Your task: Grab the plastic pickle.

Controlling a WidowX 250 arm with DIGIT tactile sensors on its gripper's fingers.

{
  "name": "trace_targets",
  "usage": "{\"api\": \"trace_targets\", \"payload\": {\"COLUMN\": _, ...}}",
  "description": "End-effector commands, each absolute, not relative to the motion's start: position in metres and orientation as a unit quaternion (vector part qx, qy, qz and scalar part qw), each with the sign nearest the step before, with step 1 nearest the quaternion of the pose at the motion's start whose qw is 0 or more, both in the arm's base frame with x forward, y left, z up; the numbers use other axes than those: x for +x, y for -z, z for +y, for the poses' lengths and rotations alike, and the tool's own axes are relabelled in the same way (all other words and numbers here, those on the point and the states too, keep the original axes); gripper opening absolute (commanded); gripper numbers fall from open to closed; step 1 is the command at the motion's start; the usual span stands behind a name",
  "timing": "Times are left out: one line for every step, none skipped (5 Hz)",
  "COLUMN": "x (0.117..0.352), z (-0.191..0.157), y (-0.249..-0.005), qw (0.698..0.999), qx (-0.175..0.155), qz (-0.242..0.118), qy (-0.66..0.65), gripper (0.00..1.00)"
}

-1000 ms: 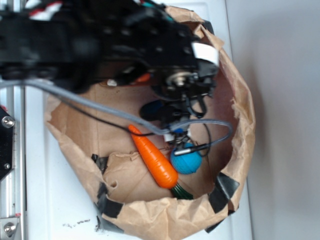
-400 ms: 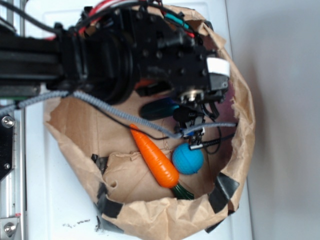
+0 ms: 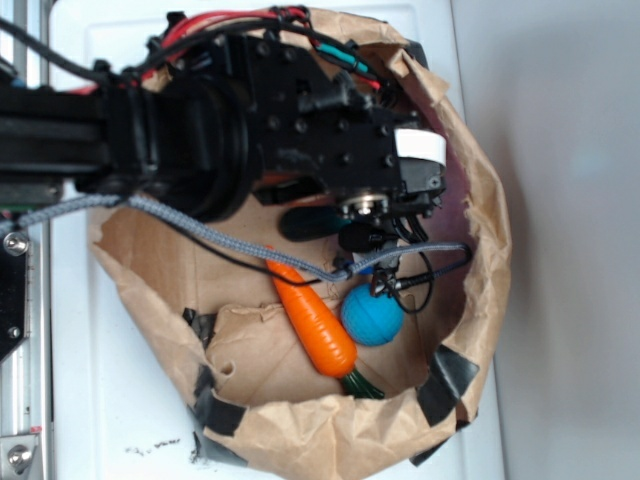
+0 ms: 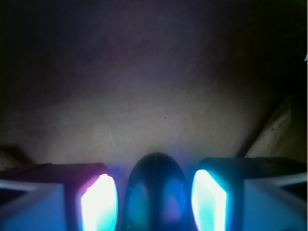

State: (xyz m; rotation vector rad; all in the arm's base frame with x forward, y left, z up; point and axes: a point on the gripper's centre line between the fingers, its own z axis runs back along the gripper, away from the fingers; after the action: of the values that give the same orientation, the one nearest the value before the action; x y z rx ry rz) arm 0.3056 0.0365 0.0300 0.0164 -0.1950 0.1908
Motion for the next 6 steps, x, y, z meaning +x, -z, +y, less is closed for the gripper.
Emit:
{"api": "trace_targets", "payload": {"x": 0.308, "z": 0.048, "y": -0.06, "qw": 0.979, "qx": 0.013, "qz": -0.157, "qy": -0.129, "gripper": 0.0}}
{"api": "trace_targets", "payload": {"x": 0.308, "z": 0.048, "y": -0.06, "qw": 0.978, "qx": 0.018, "qz": -0.157, "qy": -0.133, "gripper": 0.0}}
{"api": "trace_targets", "payload": {"x": 0.306, "z": 0.047, "y": -0.07, "qw": 0.979, "qx": 0.012, "qz": -0.15, "qy": -0.137, "gripper": 0.0}}
{"api": "trace_targets", "payload": {"x": 0.298, "z": 0.05, "y": -0.104, "qw": 0.978, "qx": -0.024, "qz": -0.143, "qy": -0.15, "gripper": 0.0}}
{"api": "trace_targets", "payload": {"x": 0.288, "z": 0.053, "y": -0.119, "qw": 0.978, "qx": -0.044, "qz": -0.145, "qy": -0.141, "gripper": 0.65}}
{"api": "trace_targets", "payload": {"x": 0.284, "z": 0.048, "y": -0.11, "qw": 0.981, "qx": -0.033, "qz": -0.148, "qy": -0.124, "gripper": 1.0}}
